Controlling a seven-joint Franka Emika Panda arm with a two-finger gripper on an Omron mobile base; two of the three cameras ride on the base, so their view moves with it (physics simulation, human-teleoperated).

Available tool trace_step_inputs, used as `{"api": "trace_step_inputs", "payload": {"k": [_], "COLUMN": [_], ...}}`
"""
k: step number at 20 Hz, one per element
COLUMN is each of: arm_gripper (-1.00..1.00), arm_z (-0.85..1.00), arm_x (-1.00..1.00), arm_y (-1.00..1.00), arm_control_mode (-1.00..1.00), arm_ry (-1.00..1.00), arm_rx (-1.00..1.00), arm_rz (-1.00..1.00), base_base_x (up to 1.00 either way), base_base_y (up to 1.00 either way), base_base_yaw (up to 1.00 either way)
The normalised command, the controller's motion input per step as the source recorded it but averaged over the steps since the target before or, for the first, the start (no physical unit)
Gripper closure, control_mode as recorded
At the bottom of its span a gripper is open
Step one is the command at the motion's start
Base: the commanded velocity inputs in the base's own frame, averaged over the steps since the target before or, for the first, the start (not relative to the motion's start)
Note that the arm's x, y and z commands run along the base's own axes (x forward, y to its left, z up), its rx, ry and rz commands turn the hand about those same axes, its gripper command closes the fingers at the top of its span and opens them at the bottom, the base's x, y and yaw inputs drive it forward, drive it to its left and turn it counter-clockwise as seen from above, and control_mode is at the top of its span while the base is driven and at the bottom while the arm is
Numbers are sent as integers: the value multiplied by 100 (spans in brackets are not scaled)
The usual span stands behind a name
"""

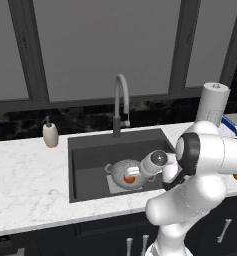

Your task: Put the colander in the sink, put the orange, orange in the colander, and turn on the sink faucet and pour water over the colander.

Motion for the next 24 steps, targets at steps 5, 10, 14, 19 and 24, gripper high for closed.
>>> {"api": "trace_step_inputs", "payload": {"k": [5,10,14,19,24], "arm_gripper": [-100,-100,-100,-100,-100], "arm_z": [100,100,73,93,100], "arm_x": [22,28,16,5,5], "arm_y": [0,-11,-13,-6,0], "arm_control_mode": [-100,-100,-100,-100,-100], "arm_ry": [9,16,23,31,48], "arm_rx": [0,0,-5,-15,-19], "arm_rz": [-1,0,1,0,-2], "base_base_x": [0,0,0,0,0], "base_base_y": [0,0,0,0,0], "base_base_yaw": [0,0,0,0,0]}}
